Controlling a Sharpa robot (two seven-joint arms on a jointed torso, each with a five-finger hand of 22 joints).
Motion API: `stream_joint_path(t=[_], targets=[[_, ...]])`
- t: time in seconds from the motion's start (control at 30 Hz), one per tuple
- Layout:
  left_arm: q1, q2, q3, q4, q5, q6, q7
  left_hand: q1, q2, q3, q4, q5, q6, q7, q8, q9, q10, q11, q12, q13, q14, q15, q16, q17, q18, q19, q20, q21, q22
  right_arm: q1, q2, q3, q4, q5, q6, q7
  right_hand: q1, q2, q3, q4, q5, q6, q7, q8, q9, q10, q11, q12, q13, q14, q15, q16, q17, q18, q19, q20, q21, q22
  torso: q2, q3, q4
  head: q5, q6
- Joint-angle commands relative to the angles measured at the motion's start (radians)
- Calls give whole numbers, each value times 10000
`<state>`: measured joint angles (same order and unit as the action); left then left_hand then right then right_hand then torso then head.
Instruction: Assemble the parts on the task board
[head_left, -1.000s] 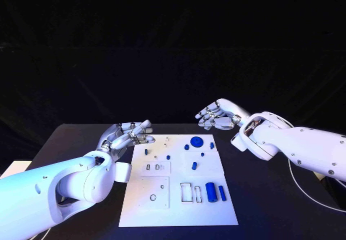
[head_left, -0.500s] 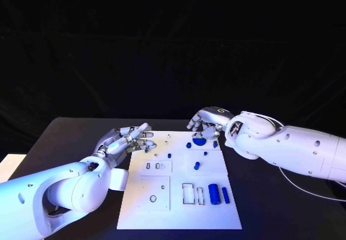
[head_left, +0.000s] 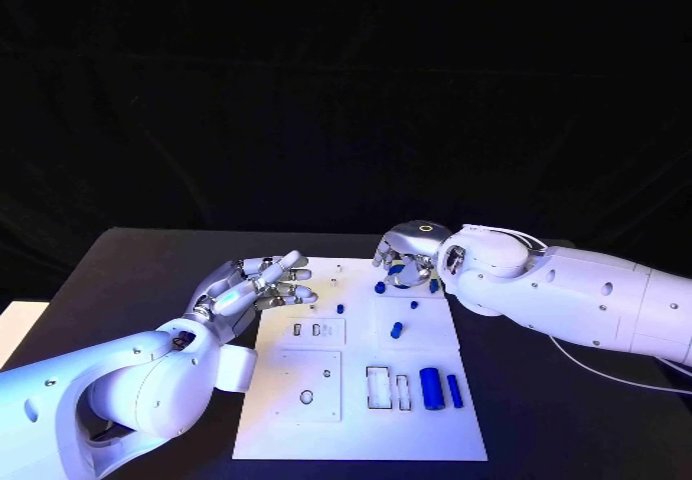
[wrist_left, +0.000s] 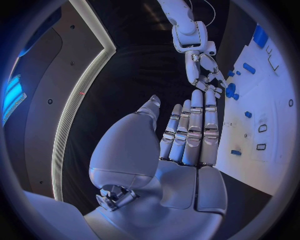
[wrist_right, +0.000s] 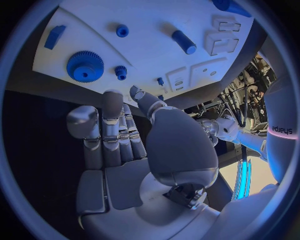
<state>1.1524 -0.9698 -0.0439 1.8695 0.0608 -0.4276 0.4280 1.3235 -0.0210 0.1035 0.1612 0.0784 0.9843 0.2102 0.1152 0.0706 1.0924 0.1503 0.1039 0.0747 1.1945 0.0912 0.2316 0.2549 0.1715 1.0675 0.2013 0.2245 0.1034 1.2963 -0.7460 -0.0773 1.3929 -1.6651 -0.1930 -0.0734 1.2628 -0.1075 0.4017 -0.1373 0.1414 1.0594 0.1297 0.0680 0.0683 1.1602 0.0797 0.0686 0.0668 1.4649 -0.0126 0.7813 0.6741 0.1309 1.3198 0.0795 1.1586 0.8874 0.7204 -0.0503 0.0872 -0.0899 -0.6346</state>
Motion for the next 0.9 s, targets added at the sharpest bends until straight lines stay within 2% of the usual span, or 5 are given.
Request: stream_joint_path(t=[0.03, 0.13, 0.5, 0.9], targets=[[17, 20, 15, 9, 147, 221, 102, -12, 121, -9, -43, -56, 85, 5, -51, -4, 77, -4, -57, 15, 95, -2, 32, 31, 119, 71, 7, -24, -16, -20, 50, 1, -68, -474, 811, -266, 38, -84, 13, 124, -40, -10, -9, -31, 14, -72, 13, -53, 7, 184, 70, 301, 297, -130, 10, 40, 226, 269, 95, -7, 61, -25, 68], [17, 26, 19, -5, 191, 232, 107, -13, 123, -13, -48, -56, 91, 4, -52, -4, 85, -6, -59, 16, 100, -5, 36, 43, 119, 80, 5, -24, -17, -39, 93, -1, -117, -528, 922, -296, 49, -100, 32, 193, -59, 3, -4, -30, 16, -55, 10, -48, 10, 193, 75, 483, 469, -152, 26, 47, 386, 460, 132, -9, 84, -9, 73], [18, 38, 22, -12, 275, 211, 36, -20, 136, -18, -53, -55, 87, 11, -63, -6, 89, -3, -69, 17, 105, -6, 41, 69, 118, 95, 1, -29, -20, -127, 235, -3, -266, -627, 1096, -302, 83, -90, 83, 281, -50, -36, -8, -42, 8, -98, 17, -63, -2, 153, 74, 525, 486, -155, -10, 61, 495, 552, 243, -17, 149, -107, -33], [18, 24, 23, -13, 343, 240, 8, -23, 151, -21, -59, -55, 72, 20, -78, -9, 80, 3, -85, 15, 104, -5, 42, 91, 117, 107, 0, -34, -23, -158, 269, -3, -373, -626, 1056, -311, 155, 143, 337, 484, 55, 170, 44, 17, 45, 14, -1, -37, 1, 95, 54, 676, 610, -182, 0, 74, 748, 829, 282, -33, 177, -135, -79]])
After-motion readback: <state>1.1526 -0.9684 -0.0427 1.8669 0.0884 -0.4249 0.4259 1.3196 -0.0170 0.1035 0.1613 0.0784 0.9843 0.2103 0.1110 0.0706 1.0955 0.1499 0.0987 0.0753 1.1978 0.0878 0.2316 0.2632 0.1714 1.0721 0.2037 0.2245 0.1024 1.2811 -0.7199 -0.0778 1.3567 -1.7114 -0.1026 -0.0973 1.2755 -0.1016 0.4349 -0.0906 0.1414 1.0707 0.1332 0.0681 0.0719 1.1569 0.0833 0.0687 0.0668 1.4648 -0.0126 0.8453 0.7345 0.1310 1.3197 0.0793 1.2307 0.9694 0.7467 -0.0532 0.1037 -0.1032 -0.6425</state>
